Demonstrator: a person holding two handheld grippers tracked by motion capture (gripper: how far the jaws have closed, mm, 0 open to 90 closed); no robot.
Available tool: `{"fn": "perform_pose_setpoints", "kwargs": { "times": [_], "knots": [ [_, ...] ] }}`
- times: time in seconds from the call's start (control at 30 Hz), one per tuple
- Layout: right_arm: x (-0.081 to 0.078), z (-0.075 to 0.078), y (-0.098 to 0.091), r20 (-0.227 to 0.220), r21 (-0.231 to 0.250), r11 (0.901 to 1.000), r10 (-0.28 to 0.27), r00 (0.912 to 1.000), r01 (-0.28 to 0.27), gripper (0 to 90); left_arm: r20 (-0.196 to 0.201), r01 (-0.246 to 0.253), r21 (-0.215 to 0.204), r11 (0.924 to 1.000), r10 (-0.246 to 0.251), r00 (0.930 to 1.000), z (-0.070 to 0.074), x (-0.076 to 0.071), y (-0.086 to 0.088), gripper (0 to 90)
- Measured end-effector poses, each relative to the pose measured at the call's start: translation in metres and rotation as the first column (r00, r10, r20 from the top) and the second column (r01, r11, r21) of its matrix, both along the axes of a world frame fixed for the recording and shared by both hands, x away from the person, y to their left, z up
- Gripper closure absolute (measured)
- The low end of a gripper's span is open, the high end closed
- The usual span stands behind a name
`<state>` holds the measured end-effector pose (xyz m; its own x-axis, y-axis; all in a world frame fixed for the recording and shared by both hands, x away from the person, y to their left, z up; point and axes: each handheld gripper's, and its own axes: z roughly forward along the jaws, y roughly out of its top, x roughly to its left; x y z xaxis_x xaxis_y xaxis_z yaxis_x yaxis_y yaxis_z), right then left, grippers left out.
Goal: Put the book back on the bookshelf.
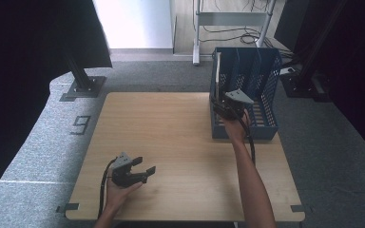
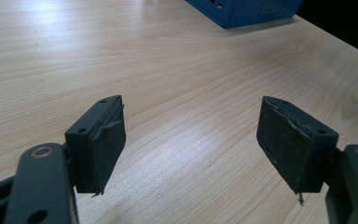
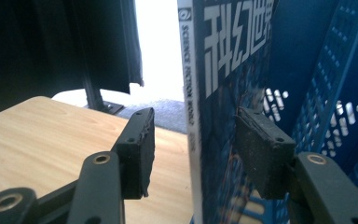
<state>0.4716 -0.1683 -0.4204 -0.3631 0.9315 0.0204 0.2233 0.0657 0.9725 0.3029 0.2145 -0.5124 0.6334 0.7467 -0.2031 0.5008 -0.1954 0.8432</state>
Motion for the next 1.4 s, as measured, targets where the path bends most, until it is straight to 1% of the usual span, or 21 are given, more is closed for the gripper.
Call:
{"fn": "perform_pose_setpoints", "kwargs": {
  "times": [0.07, 0.23, 0.3, 0.47, 0.57, 0.7, 0.83, 0.93, 1.13, 1.17, 1.23, 1.4],
  "knots": [
    [-0.007, 0.000, -0.001, 0.014, 0.025, 0.9997, -0.002, 0.9999, 0.001, 47.4, 0.000, 0.001, 0.001, 1.0000, -0.001, 1.0000, 0.000, 0.000, 0.000, 23.7],
    [-0.021, 0.003, -0.002, 0.007, 0.044, 0.9989, 0.014, 0.9999, -0.014, 47.3, 0.006, 0.002, 0.004, 1.0000, -0.003, 1.0000, 0.001, -0.001, -0.001, 23.7],
    [-0.028, 0.004, -0.003, 0.027, 0.048, 0.9986, 0.020, 0.9994, -0.021, 48.0, 0.006, 0.003, 0.004, 1.0000, -0.003, 1.0000, 0.001, -0.002, -0.001, 23.7],
    [-0.043, 0.003, -0.006, 0.018, 0.062, 0.9968, 0.048, 0.9987, -0.049, 48.4, 0.006, 0.001, 0.007, 1.0000, -0.001, 1.0000, 0.001, -0.001, -0.001, 23.7],
    [-0.051, -0.001, -0.006, 0.004, 0.067, 0.9959, 0.061, 0.9981, -0.062, 48.5, 0.006, 0.000, 0.010, 1.0000, 0.000, 1.0000, 0.000, -0.001, -0.001, 23.7],
    [-0.060, -0.009, -0.007, -0.010, 0.070, 0.9943, 0.081, 0.9967, -0.080, 48.6, 0.002, -0.001, 0.013, 0.9999, 0.001, 1.0000, -0.001, 0.000, -0.001, 23.7],
    [-0.068, -0.021, -0.007, -0.019, 0.066, 0.9933, 0.096, 0.9952, -0.095, 48.6, -0.003, -0.002, 0.015, 0.9999, 0.002, 1.0000, -0.002, 0.000, -0.001, 23.7],
    [-0.074, -0.029, -0.008, -0.029, 0.072, 0.9918, 0.108, 0.9937, -0.106, 48.7, -0.003, -0.002, 0.017, 0.9998, 0.003, 1.0000, -0.002, 0.000, -0.001, 23.7],
    [-0.092, -0.043, -0.011, -0.036, 0.077, 0.9888, 0.131, 0.9907, -0.128, 48.7, -0.002, -0.003, 0.017, 0.9999, 0.003, 1.0000, -0.002, 0.000, 0.000, 23.7],
    [-0.095, -0.045, -0.012, -0.044, 0.077, 0.9882, 0.136, 0.9898, -0.132, 48.7, -0.002, -0.003, 0.017, 0.9999, 0.003, 1.0000, -0.002, 0.000, 0.000, 23.7],
    [-0.101, -0.049, -0.014, -0.042, 0.074, 0.9879, 0.139, 0.9894, -0.136, 48.8, -0.002, -0.003, 0.016, 0.9999, 0.003, 1.0000, -0.002, 0.000, 0.000, 23.8],
    [-0.114, -0.061, -0.018, -0.063, 0.069, 0.9864, 0.154, 0.9861, -0.149, 48.7, -0.001, -0.002, 0.018, 0.9998, 0.002, 1.0000, -0.002, -0.001, 0.000, 23.8]
  ]
}}
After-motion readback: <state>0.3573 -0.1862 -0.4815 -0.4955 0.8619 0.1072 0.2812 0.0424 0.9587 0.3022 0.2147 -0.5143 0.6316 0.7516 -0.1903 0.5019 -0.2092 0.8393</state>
